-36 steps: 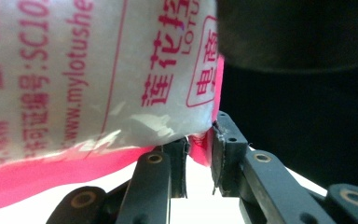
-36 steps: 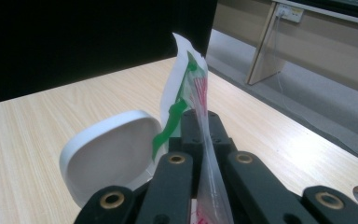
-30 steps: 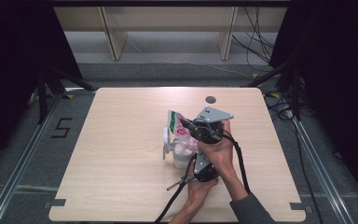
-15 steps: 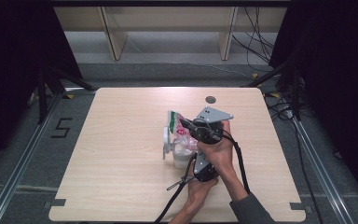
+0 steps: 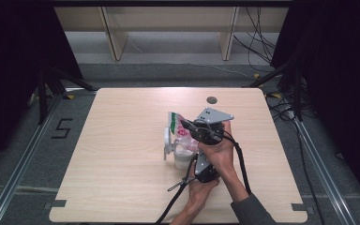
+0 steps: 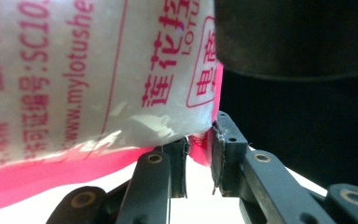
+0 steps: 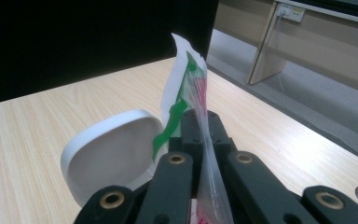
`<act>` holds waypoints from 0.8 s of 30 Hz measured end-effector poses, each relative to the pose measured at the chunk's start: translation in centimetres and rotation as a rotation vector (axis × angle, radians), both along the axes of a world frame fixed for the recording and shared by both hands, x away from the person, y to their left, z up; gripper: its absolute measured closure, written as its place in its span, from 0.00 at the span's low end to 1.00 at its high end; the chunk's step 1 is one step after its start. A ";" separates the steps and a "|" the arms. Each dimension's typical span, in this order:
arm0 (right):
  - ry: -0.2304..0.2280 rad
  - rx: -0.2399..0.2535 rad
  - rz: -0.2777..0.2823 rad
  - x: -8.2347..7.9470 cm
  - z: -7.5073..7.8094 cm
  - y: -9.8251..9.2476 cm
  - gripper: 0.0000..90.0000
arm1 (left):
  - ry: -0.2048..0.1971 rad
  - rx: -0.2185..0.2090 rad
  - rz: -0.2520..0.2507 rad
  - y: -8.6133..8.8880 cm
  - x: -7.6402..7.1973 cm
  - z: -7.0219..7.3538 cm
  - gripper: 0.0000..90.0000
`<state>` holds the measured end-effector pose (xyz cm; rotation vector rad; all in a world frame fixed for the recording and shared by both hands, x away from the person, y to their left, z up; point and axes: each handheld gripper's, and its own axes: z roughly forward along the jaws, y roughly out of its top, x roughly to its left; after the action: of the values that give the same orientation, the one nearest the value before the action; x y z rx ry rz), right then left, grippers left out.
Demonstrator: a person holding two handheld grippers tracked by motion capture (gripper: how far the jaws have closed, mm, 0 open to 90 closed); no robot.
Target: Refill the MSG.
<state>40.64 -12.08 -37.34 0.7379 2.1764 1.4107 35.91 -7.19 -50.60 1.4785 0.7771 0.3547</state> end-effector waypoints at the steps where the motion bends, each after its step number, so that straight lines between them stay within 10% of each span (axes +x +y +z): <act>1: -0.004 -0.005 0.005 0.0 0.0 0.0 1.00 | -0.003 0.000 -0.001 0.0 0.0 0.0 0.86; 24: -0.024 -0.004 0.010 0.0 0.2 0.0 1.00 | -0.005 -0.009 0.006 0.0 -0.1 0.1 0.86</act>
<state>40.67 -12.06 -37.16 0.7061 2.1667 1.4123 35.76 -7.22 -50.47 1.4668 0.7784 0.3598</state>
